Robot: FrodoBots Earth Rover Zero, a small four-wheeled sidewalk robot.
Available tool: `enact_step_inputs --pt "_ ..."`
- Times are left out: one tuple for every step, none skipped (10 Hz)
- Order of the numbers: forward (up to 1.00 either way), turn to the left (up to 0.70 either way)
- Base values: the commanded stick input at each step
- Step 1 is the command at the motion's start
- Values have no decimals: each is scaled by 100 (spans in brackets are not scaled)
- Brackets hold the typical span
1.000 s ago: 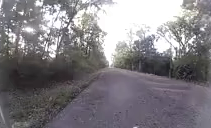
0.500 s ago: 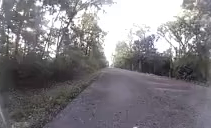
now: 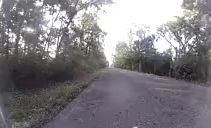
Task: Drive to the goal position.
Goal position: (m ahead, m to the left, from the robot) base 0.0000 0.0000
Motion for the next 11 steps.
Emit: enact_step_inputs --pt "5 0" --pt "5 0" --pt "5 0" --pt "5 0" --pt "5 0" --pt "5 0" --pt "5 0" --pt "5 0" --pt "5 0" --pt "5 0" --pt "5 0"
